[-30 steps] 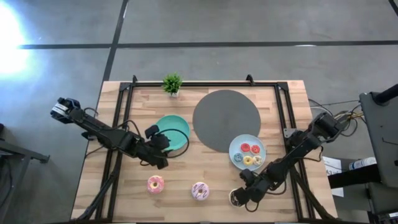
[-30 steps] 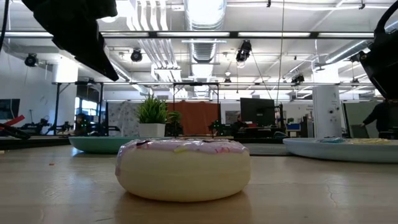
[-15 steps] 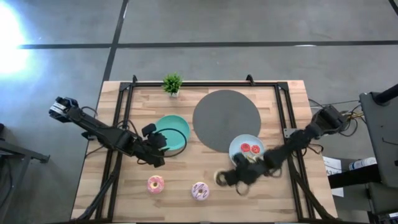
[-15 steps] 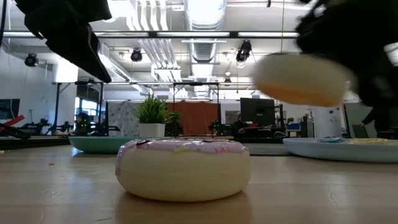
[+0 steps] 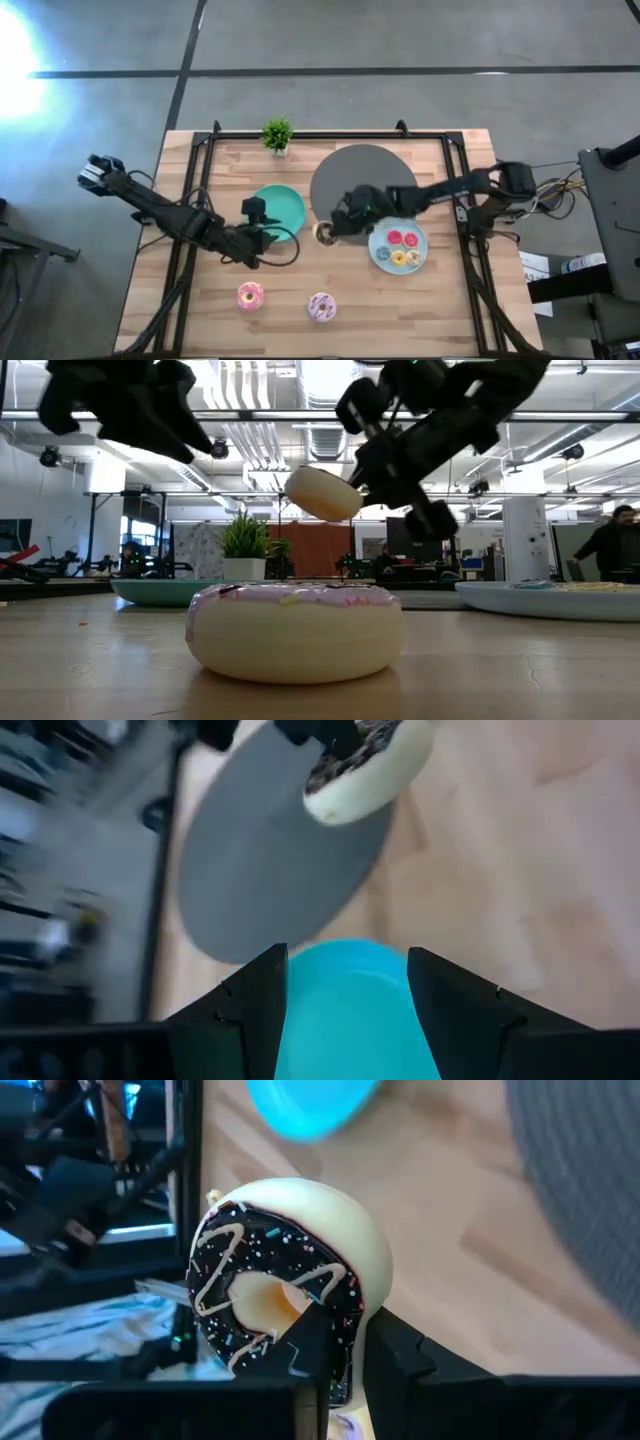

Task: Pick & Place donuts
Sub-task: Put the big black donut on the blue plate

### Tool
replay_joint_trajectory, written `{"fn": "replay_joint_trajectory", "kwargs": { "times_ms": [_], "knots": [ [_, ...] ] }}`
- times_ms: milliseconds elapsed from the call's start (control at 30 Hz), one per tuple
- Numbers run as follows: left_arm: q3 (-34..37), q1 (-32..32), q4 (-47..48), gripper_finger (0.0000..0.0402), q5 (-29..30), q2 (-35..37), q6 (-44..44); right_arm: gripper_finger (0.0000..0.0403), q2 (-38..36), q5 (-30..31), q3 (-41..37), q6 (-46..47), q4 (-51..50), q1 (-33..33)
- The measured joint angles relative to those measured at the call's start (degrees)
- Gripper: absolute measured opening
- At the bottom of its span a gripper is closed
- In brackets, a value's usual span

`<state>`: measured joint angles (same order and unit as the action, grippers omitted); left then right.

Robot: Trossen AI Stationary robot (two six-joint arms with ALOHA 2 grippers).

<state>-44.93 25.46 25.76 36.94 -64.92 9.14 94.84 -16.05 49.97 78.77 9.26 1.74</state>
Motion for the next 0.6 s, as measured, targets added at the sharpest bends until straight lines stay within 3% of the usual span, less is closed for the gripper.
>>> {"fn": "replay_joint_trajectory", "kwargs": {
  "times_ms": [367, 600],
  "knots": [
    [0.3, -3.1, -15.0, 0.0181, 2.3, -4.7, 18.1, 0.0033, 7.2, -11.4, 11.9, -2.7, 0.2, 8.5],
    [0.3, -4.5, -15.7, 0.0181, 4.1, -5.9, 22.0, 0.0033, 14.6, -17.5, 20.3, -3.0, -0.2, 9.0]
  ]
}}
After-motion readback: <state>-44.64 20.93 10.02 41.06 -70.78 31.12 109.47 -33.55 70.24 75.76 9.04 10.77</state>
